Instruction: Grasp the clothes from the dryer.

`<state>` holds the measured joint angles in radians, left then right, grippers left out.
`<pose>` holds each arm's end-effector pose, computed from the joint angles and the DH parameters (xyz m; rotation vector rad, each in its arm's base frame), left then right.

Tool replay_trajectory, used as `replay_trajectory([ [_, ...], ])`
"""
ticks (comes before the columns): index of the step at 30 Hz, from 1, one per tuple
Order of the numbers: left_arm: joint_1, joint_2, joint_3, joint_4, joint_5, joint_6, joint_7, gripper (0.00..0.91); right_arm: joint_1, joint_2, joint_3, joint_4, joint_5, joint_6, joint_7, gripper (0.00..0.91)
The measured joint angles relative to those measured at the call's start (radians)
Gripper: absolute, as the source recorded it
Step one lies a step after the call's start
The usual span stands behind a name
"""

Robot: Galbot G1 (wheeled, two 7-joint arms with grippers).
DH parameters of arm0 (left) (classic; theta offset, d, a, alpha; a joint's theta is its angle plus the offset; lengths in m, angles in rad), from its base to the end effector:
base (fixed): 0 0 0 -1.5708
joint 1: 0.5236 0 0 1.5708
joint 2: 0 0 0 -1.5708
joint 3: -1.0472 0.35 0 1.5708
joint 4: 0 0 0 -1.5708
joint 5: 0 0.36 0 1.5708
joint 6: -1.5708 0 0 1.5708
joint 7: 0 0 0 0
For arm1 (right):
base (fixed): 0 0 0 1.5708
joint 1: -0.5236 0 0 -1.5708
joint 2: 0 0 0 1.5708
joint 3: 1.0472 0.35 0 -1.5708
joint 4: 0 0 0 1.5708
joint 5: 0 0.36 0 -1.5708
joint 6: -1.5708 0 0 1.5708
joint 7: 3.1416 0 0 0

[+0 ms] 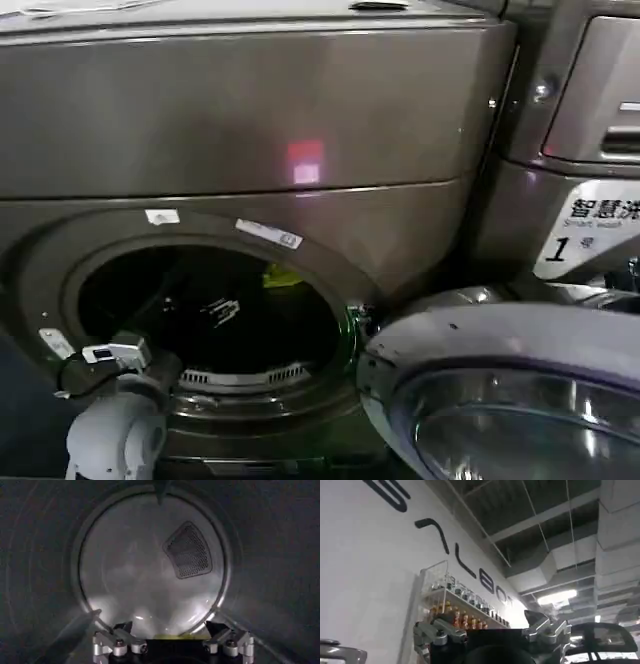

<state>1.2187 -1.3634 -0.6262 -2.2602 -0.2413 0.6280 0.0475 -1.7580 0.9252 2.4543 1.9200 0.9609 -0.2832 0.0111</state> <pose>0.2531 0.0528 -0.1581 -0.1541 -3.0314 -0.0196 -0.0842 -0.3894 0.0848 1.2569 2.1626 -0.4101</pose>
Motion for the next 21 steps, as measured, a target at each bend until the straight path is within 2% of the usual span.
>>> replay_trajectory([
  [21,-0.036,-0.002,0.013,0.035,-0.001,-0.017,0.001,0.907,-0.024,0.011,0.032,0.019,-0.040,-0.028,0.003,0.907],
])
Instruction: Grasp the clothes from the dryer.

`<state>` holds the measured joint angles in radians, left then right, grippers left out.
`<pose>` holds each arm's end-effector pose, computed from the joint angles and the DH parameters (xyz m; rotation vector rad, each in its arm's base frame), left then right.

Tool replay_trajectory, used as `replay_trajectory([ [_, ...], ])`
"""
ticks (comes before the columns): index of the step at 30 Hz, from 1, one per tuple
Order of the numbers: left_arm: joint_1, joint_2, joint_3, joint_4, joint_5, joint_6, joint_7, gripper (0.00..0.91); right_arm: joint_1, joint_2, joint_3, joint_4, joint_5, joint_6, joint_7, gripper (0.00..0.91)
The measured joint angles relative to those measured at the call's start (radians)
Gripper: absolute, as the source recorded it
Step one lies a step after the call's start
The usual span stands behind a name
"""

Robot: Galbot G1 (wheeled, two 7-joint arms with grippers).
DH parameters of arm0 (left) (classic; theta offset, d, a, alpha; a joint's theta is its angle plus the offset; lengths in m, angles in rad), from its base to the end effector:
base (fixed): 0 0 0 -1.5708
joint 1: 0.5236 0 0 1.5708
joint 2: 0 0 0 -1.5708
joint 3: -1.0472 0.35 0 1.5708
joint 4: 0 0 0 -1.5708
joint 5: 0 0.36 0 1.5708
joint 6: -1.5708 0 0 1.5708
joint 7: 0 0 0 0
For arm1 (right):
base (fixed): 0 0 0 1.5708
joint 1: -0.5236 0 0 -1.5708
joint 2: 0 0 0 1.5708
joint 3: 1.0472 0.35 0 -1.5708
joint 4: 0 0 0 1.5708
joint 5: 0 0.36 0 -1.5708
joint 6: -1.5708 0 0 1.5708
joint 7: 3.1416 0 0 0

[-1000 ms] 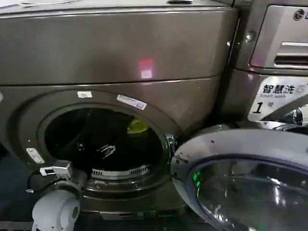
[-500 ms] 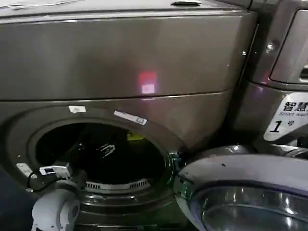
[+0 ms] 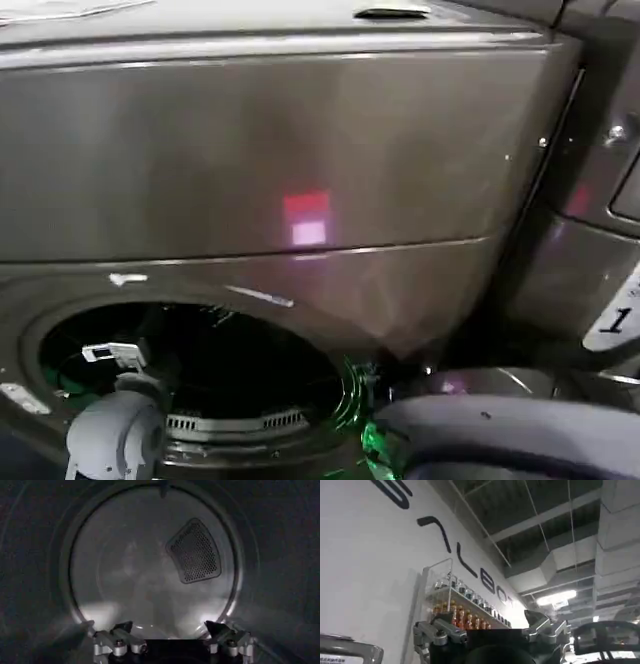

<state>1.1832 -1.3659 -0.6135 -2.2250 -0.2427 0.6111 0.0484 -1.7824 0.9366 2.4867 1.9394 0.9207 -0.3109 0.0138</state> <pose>0.2652 0.0517 -0.1604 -0.1645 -3.0468 -0.0078 -0.0909 -0.3805 0.0909 1.3135 2.1628 -0.4742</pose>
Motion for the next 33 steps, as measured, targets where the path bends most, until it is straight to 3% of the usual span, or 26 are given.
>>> replay_trajectory([
  [9,-0.086,-0.006,0.047,0.102,0.034,-0.033,-0.004,0.907,-0.017,-0.001,0.035,0.004,-0.035,-0.002,-0.007,0.907],
  [21,-0.388,0.028,0.176,0.485,0.117,-0.039,0.068,0.907,-0.023,-0.002,0.075,-0.005,-0.032,-0.002,-0.010,0.907],
  [33,-0.732,0.061,0.345,0.964,0.315,-0.076,0.433,0.907,-0.018,0.004,0.081,-0.012,-0.031,-0.002,-0.016,0.907],
])
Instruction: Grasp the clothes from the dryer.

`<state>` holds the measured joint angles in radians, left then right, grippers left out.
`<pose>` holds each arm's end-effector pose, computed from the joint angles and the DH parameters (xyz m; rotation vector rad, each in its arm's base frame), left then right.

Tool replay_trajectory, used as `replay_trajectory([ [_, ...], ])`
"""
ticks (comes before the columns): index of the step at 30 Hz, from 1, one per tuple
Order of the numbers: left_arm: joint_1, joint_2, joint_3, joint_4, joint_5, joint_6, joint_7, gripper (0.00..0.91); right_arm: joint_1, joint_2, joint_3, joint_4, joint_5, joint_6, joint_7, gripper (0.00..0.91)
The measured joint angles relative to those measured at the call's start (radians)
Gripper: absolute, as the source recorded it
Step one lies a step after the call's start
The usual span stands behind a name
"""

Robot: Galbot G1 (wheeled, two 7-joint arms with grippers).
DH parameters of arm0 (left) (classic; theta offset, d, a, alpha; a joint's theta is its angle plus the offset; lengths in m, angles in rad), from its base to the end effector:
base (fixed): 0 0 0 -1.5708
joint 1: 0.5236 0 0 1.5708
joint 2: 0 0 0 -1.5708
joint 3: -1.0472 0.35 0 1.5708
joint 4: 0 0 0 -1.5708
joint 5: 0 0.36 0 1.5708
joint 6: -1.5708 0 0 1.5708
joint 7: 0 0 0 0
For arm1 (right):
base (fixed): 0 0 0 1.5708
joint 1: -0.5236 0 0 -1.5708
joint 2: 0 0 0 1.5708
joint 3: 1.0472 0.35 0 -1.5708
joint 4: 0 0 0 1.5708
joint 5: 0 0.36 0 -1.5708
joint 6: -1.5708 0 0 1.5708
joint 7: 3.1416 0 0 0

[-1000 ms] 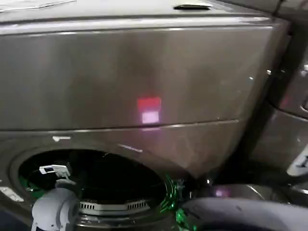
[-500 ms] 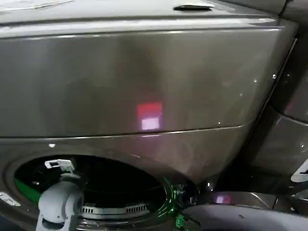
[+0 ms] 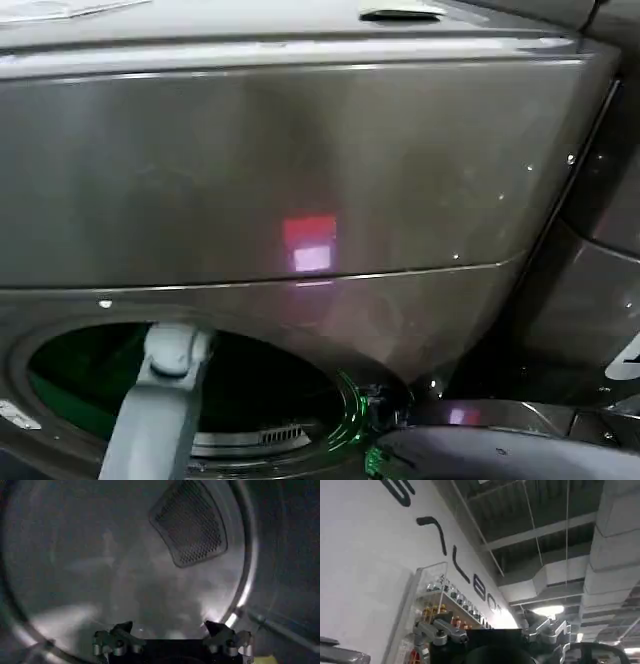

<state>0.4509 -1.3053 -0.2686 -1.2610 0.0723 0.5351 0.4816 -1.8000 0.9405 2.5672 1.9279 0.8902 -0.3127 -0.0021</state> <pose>0.5364 0.0372 -0.1995 -0.6359 -2.6552 -0.4972 -0.1149 -0.3747 0.1020 1.3684 2.0944 -0.5364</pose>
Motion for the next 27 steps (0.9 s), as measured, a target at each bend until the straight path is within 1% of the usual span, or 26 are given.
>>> replay_trajectory([
  [4,-0.093,0.021,0.064,0.144,0.099,-0.064,0.161,0.907,-0.006,0.006,0.005,0.002,0.000,0.000,-0.002,0.907],
  [8,-0.173,0.039,0.134,0.260,0.209,-0.158,0.304,0.907,-0.016,0.012,0.016,0.008,0.002,0.000,-0.004,0.907],
  [15,-0.297,0.024,0.252,0.459,0.354,-0.321,0.507,0.907,-0.015,0.012,0.012,0.014,0.001,0.000,-0.006,0.907],
  [21,-0.386,-0.011,0.334,0.609,0.447,-0.388,0.613,0.907,-0.005,0.015,-0.002,0.015,-0.006,0.000,-0.007,0.907],
  [27,-0.420,-0.043,0.379,0.697,0.505,-0.419,0.648,0.907,0.007,0.014,-0.018,0.012,-0.017,0.002,-0.010,0.907],
])
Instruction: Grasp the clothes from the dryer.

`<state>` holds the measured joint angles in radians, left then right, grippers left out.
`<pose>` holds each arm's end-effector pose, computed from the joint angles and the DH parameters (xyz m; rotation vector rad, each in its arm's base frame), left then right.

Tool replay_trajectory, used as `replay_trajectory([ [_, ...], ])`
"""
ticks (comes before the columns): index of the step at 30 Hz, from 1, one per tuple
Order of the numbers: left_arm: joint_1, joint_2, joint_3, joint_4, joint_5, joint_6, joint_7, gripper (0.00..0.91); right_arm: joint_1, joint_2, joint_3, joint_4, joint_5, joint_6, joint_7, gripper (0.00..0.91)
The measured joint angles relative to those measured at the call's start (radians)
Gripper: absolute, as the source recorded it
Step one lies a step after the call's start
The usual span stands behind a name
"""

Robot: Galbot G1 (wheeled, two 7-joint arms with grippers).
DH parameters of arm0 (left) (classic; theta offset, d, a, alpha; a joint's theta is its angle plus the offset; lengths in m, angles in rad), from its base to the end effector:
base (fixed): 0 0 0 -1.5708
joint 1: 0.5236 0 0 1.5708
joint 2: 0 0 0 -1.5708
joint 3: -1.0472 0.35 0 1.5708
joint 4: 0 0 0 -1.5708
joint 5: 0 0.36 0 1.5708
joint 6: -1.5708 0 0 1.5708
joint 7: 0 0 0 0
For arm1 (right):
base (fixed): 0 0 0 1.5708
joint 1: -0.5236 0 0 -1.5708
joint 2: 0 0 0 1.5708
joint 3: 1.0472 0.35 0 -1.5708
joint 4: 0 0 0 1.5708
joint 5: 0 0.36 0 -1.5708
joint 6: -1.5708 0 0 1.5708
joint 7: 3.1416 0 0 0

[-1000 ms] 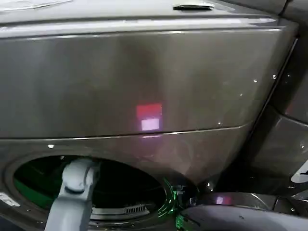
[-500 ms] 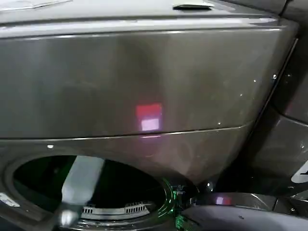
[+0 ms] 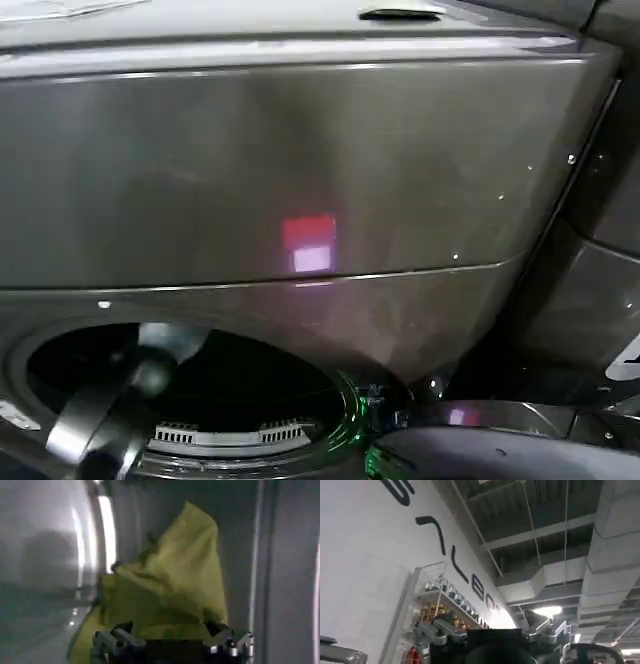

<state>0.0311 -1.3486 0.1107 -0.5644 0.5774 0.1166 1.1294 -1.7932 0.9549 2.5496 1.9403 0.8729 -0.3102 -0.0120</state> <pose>0.6455 0.0328 -0.2175 -1.2264 -1.7087 -1.1856 -0.1120 -0.3732 0.0962 1.3708 2.1112 -0.5523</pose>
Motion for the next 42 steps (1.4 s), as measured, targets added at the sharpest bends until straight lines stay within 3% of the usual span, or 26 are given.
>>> replay_trajectory([
  [3,-0.006,-0.015,0.011,0.031,0.025,-0.012,0.005,0.876,0.005,0.001,-0.006,-0.001,-0.004,0.001,-0.001,0.907],
  [5,-0.012,-0.024,0.017,0.045,0.041,-0.017,0.008,0.216,0.007,0.003,-0.010,-0.002,-0.006,0.002,-0.002,0.907],
  [8,-0.019,-0.032,0.025,0.060,0.058,-0.023,0.010,0.000,0.008,0.004,-0.011,-0.003,-0.007,0.003,-0.002,0.907],
  [29,-0.001,-0.012,-0.004,0.016,-0.009,-0.009,-0.047,0.000,-0.002,0.018,-0.006,-0.001,-0.009,0.007,-0.002,0.907],
  [36,0.134,0.028,-0.136,-0.176,-0.138,0.043,-0.246,0.000,0.008,0.024,-0.013,0.002,-0.007,0.010,0.000,0.907],
  [42,0.297,0.025,-0.254,-0.364,-0.289,0.023,-0.527,0.000,0.009,0.012,-0.014,-0.007,-0.007,0.013,-0.001,0.907],
])
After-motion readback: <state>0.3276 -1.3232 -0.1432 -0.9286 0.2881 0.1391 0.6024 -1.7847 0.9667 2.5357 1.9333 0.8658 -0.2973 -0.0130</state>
